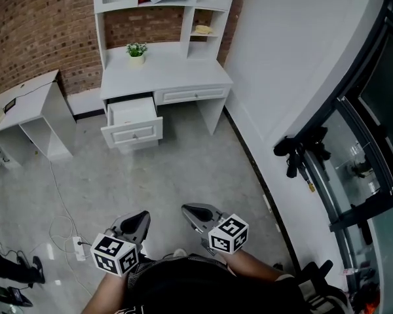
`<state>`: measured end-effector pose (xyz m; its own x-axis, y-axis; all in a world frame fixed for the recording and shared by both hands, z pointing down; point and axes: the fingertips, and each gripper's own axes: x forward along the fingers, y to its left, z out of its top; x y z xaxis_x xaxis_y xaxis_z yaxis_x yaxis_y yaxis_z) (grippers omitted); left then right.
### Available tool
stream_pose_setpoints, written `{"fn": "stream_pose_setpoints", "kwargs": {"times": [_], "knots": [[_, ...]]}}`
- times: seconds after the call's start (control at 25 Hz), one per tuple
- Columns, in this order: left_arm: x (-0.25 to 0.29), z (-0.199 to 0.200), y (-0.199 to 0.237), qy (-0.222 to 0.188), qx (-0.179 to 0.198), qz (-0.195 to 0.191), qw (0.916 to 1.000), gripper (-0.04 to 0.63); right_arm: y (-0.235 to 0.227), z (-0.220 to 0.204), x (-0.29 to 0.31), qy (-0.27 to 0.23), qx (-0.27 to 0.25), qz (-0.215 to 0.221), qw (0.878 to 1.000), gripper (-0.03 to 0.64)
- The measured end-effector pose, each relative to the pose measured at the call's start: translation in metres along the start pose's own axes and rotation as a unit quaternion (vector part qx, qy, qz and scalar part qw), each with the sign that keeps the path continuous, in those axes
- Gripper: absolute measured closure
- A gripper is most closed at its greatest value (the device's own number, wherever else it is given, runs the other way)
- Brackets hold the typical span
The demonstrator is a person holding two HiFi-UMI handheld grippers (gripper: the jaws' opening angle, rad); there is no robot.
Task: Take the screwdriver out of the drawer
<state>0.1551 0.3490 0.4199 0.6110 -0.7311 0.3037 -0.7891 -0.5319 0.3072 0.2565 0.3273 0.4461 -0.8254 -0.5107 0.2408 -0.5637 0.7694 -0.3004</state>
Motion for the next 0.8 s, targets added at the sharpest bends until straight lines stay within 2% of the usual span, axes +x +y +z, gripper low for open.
{"fn": "stream_pose_setpoints", "kwargs": {"times": [0.32,0.8], "knots": [[-0.001,-0.006,-0.008,0.016,0.001,0.024,0.9996,0.578,-0.004,-0.004,-0.01,-0.006,0.019,0.013,1.0,0.612],[0.009,-0.008,0.009,0.017,-0.012,0.018,0.9996,0.578,-0.012,-0.01,0.009,0.004,0.026,0.011,1.0,0.612]]}}
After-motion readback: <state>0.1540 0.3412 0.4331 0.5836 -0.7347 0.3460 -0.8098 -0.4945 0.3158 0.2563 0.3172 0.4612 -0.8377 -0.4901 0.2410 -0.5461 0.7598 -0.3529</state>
